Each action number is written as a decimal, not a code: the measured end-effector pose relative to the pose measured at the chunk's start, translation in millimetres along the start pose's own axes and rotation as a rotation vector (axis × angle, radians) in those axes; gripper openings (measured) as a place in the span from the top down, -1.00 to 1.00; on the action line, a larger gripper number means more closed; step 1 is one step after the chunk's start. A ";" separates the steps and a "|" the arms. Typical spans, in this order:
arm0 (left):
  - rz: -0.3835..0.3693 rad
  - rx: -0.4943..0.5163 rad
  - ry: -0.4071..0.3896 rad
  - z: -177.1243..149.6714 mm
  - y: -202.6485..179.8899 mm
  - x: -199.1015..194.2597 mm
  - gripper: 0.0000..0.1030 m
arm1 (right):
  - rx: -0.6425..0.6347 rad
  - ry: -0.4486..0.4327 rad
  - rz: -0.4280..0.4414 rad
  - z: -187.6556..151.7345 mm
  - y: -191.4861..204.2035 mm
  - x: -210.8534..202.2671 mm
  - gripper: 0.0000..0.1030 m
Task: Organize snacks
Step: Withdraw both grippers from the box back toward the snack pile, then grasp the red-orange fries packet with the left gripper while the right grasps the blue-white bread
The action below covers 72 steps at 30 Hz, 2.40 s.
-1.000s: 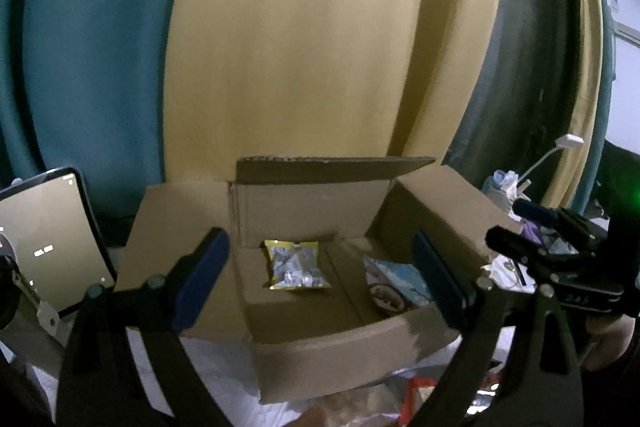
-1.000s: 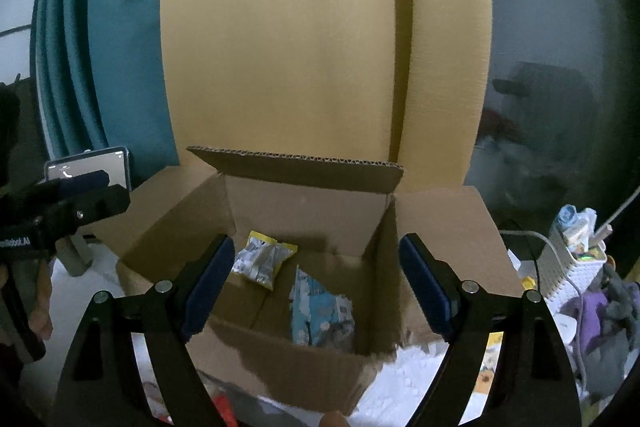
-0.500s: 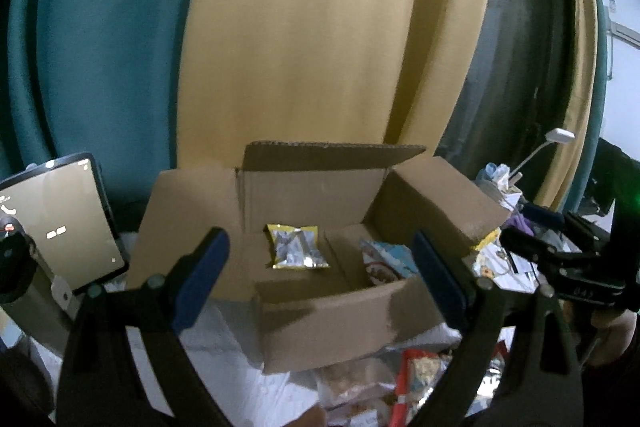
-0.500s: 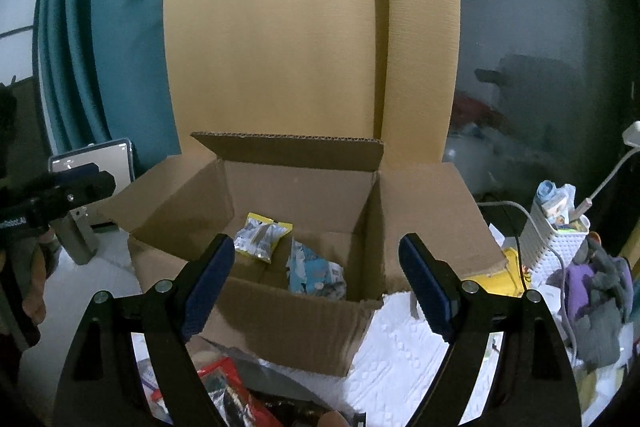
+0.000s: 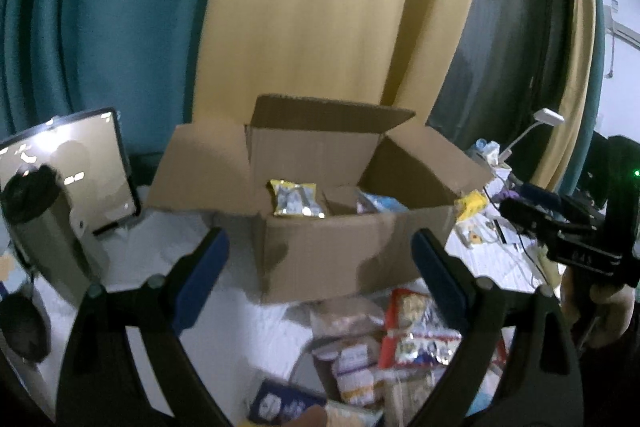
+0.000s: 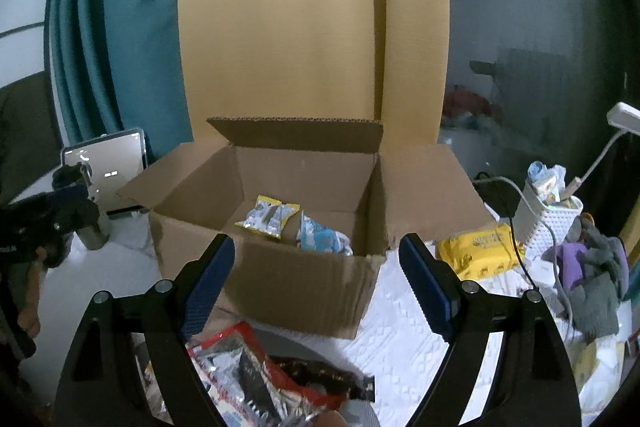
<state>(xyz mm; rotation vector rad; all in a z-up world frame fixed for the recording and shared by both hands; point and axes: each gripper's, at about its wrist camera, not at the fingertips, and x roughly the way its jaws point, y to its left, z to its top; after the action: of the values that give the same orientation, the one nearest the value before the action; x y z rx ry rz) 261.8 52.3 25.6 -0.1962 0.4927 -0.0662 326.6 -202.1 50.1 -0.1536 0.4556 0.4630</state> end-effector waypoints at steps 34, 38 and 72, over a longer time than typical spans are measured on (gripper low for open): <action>-0.003 -0.083 0.183 -131.2 -7.4 -85.2 -0.81 | 0.052 0.109 0.008 -105.8 31.4 -76.0 -0.68; 0.006 -0.081 0.213 -144.2 -6.2 -92.9 -0.81 | 0.076 0.122 0.008 -117.4 33.3 -81.3 -0.68; 0.027 -0.110 0.363 -215.0 9.5 -88.7 -0.38 | 0.075 0.299 0.048 -170.4 74.6 -34.7 -0.78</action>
<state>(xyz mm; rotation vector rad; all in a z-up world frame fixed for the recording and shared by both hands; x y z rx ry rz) 81.7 34.6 -120.7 -0.2876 0.8614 -0.0488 198.2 -191.4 -88.5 -0.1404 0.7705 0.4710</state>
